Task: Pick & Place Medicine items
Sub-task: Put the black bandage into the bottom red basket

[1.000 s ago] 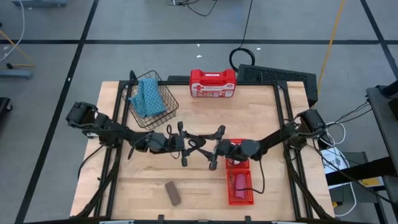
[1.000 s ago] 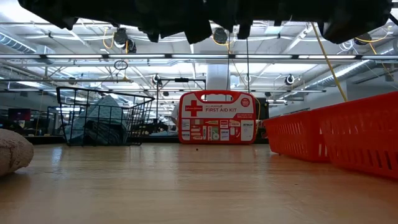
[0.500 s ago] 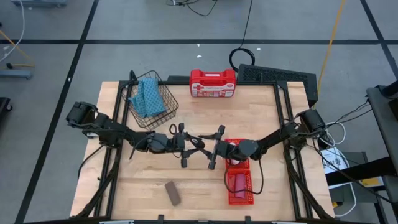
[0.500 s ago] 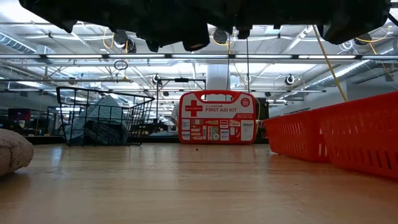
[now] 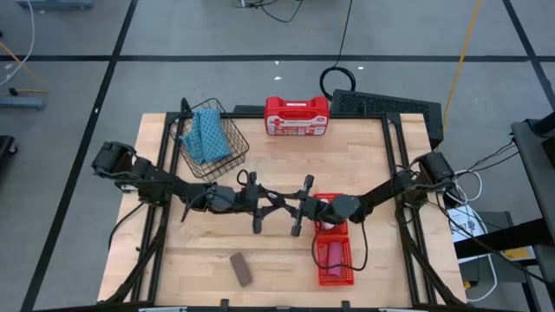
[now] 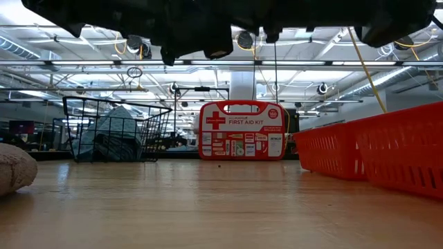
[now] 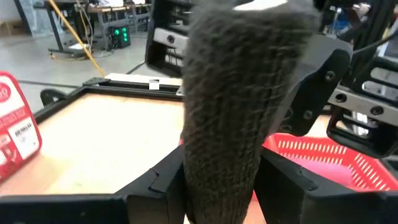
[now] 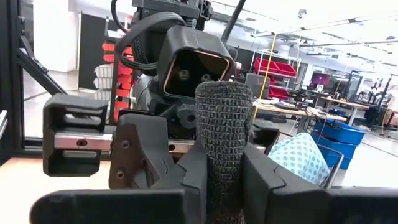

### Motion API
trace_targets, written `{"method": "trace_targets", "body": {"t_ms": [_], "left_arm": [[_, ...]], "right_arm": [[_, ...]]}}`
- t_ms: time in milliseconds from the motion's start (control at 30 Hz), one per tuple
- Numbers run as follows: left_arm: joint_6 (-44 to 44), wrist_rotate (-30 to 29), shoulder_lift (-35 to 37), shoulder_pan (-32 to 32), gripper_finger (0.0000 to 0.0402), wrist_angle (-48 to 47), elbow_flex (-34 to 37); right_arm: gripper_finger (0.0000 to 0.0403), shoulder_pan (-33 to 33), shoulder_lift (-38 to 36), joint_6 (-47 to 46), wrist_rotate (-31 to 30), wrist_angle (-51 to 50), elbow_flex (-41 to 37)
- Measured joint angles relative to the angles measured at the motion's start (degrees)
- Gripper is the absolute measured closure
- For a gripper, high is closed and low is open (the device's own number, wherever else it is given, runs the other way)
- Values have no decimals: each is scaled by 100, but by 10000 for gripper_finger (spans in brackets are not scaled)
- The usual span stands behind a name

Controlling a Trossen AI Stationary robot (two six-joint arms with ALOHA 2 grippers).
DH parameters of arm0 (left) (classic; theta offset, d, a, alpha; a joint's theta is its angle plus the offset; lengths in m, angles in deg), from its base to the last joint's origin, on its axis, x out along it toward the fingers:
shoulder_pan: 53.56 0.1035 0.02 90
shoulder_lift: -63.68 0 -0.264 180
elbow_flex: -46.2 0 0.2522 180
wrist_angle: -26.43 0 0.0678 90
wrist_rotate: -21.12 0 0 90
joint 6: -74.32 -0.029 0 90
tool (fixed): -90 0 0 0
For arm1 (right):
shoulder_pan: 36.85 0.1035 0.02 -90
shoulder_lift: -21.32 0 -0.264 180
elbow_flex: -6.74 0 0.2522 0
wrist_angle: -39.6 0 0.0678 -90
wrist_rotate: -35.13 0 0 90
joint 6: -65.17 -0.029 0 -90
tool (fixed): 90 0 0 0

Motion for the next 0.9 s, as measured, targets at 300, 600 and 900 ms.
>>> {"method": "trace_targets", "body": {"t_ms": [300, 600, 900], "left_arm": [[196, 83, -37, -188, 215, -149, 22], [130, 6, -8, -227, 198, -331, 11], [167, -22, -7, -127, 197, -426, 11]], "right_arm": [[361, 408, -1187, -114, -262, -1317, 5], [361, 1626, -2189, -2000, -1799, -3657, 5], [359, 3370, -2239, -4327, -3548, -4421, 0]]}}
